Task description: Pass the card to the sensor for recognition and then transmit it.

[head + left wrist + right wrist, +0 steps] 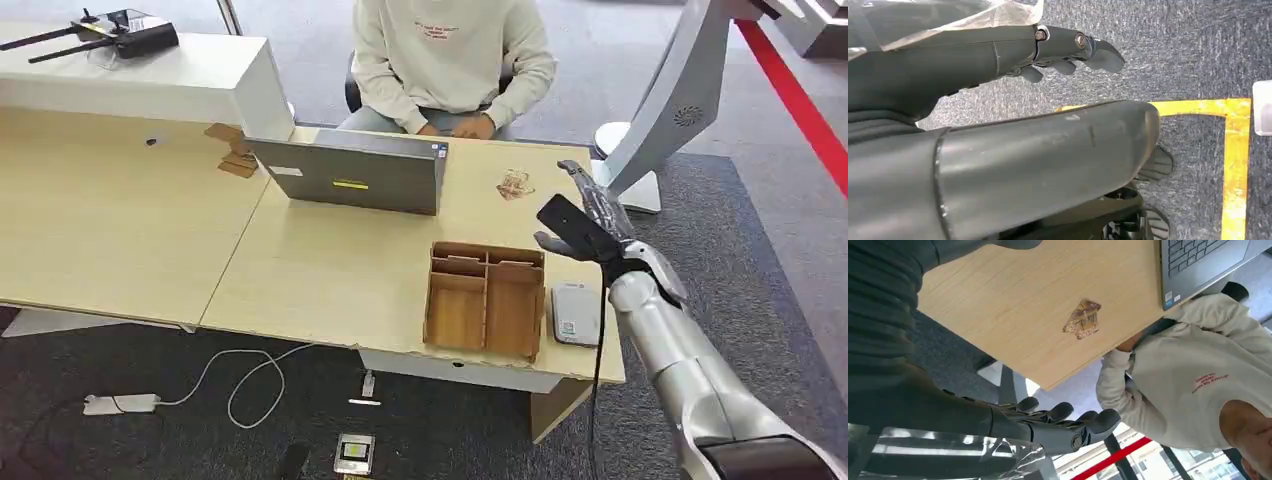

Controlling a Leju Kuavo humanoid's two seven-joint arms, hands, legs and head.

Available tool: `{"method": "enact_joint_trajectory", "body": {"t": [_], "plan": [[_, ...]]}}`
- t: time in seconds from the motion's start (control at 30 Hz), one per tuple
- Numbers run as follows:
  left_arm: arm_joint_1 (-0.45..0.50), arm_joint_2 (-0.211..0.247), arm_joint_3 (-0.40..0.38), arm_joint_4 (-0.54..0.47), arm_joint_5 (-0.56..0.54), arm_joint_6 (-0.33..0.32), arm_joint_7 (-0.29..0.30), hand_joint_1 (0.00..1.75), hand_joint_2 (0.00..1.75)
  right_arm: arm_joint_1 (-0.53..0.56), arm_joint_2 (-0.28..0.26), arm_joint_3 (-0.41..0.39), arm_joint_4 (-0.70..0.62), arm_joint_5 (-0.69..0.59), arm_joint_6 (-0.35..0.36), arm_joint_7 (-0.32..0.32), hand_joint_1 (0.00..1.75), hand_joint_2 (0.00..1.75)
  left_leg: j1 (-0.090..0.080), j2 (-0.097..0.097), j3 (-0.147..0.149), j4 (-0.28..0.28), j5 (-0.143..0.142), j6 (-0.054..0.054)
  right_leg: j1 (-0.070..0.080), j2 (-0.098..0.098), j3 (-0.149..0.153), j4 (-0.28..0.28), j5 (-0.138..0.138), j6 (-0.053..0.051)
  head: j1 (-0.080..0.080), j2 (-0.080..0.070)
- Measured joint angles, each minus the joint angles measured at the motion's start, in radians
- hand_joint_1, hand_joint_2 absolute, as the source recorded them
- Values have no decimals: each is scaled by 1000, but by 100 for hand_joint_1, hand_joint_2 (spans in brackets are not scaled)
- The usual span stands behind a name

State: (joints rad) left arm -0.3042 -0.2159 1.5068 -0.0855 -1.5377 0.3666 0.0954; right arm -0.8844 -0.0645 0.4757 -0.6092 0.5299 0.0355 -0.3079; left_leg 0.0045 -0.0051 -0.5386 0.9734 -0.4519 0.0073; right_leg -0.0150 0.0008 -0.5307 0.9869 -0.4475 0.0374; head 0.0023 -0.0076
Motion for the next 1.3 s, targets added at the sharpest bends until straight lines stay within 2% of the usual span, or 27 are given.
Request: {"method": "enact_joint_trajectory", "body": {"t": [0.5,0.7,1.03,1.3], "plan": [[-12,10,4,0,0,-40,25,0,0,54,-53,0,-130,-1,52,63,0,175,0,0,0,0,0,0,0,0,0,0,0,0,0,0],[-12,15,10,0,0,-45,48,0,0,73,-77,0,-168,-2,116,92,0,175,0,0,0,0,0,0,0,0,0,0,0,0,0,0],[-14,19,22,1,2,-75,81,0,0,93,-102,1,-198,-5,148,100,0,175,0,0,0,0,0,0,0,0,0,0,0,0,0,0],[-15,23,23,2,0,-86,82,0,0,129,-118,1,-229,-26,175,119,0,175,0,0,0,0,0,0,0,0,0,0,0,0,0,0]]}}
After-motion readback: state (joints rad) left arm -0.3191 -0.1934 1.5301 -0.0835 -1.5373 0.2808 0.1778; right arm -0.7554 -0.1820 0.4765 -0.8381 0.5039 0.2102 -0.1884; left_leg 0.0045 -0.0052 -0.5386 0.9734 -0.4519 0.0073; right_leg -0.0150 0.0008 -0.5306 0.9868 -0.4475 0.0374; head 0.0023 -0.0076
